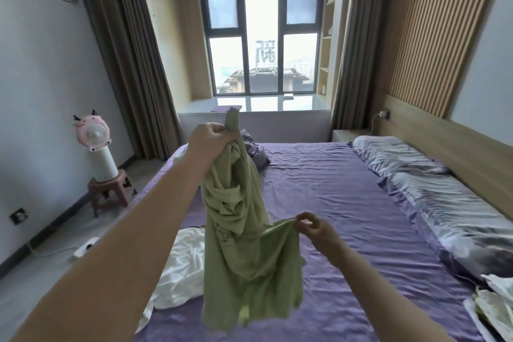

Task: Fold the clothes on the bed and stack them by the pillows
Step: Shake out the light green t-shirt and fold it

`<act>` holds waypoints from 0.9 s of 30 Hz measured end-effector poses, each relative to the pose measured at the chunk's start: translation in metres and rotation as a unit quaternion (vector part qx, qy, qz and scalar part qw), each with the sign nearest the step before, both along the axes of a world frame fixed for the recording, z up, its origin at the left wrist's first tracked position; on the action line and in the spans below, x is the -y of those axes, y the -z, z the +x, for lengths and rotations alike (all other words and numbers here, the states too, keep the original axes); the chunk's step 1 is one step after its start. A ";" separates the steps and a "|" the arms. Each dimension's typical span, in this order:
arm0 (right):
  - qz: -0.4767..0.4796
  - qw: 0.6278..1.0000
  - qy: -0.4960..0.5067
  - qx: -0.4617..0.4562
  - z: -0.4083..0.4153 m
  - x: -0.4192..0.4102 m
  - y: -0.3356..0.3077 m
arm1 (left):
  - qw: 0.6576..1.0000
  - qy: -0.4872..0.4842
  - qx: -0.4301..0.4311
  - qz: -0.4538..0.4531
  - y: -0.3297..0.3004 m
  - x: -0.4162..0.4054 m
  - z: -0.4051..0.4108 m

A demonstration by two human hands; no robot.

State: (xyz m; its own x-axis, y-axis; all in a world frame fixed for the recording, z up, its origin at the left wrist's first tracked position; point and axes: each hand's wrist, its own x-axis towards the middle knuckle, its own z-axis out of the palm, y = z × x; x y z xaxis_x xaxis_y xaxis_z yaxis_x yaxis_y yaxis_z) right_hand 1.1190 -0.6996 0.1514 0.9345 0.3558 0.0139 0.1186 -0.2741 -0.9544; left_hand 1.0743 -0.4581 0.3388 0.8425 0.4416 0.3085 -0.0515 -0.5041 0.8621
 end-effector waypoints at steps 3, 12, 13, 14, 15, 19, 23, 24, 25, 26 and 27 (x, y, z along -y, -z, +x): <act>0.036 0.998 -0.044 0.010 0.029 0.006 -0.038 | 0.994 -0.032 -0.065 0.087 0.037 0.015 0.013; -0.014 0.975 -0.183 0.126 0.090 0.010 -0.112 | 0.978 0.178 -0.098 -0.050 0.105 0.108 0.044; -0.007 0.972 -0.198 0.127 0.097 0.012 -0.114 | 0.972 0.205 -0.086 -0.070 0.106 0.117 0.049; 0.000 0.969 -0.210 0.129 0.105 0.016 -0.114 | 0.976 0.188 -0.086 -0.063 0.106 0.127 0.054; 0.006 0.967 -0.218 0.131 0.113 0.021 -0.112 | 0.984 0.147 -0.082 -0.049 0.106 0.134 0.060; 0.015 0.979 -0.186 0.083 0.146 0.049 -0.077 | 0.984 0.069 -0.009 -0.165 0.111 0.147 0.081; -0.054 0.977 -0.184 -0.094 0.158 0.083 -0.019 | 0.956 0.053 0.015 -0.287 0.104 0.147 0.094; -0.039 0.968 -0.201 -0.146 0.158 0.089 -0.005 | 0.950 0.049 0.018 -0.308 0.100 0.147 0.097; -0.001 0.961 -0.207 -0.184 0.157 0.094 0.006 | 0.945 0.038 0.023 -0.324 0.098 0.146 0.101; 0.051 0.957 -0.199 -0.205 0.156 0.097 0.013 | 0.943 0.023 0.027 -0.331 0.096 0.145 0.103; 0.109 0.957 -0.169 -0.211 0.156 0.097 0.015 | 0.947 0.001 0.026 -0.321 0.097 0.143 0.105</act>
State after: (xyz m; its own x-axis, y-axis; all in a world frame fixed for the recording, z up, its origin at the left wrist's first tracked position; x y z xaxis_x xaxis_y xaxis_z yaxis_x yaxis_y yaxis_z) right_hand 1.2748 -0.7962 0.1363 0.7051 0.6703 -0.2315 -0.2436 -0.0776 -0.9668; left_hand 1.1793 -0.6014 0.2420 0.8342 0.5512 0.0183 -0.1033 0.1236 0.9869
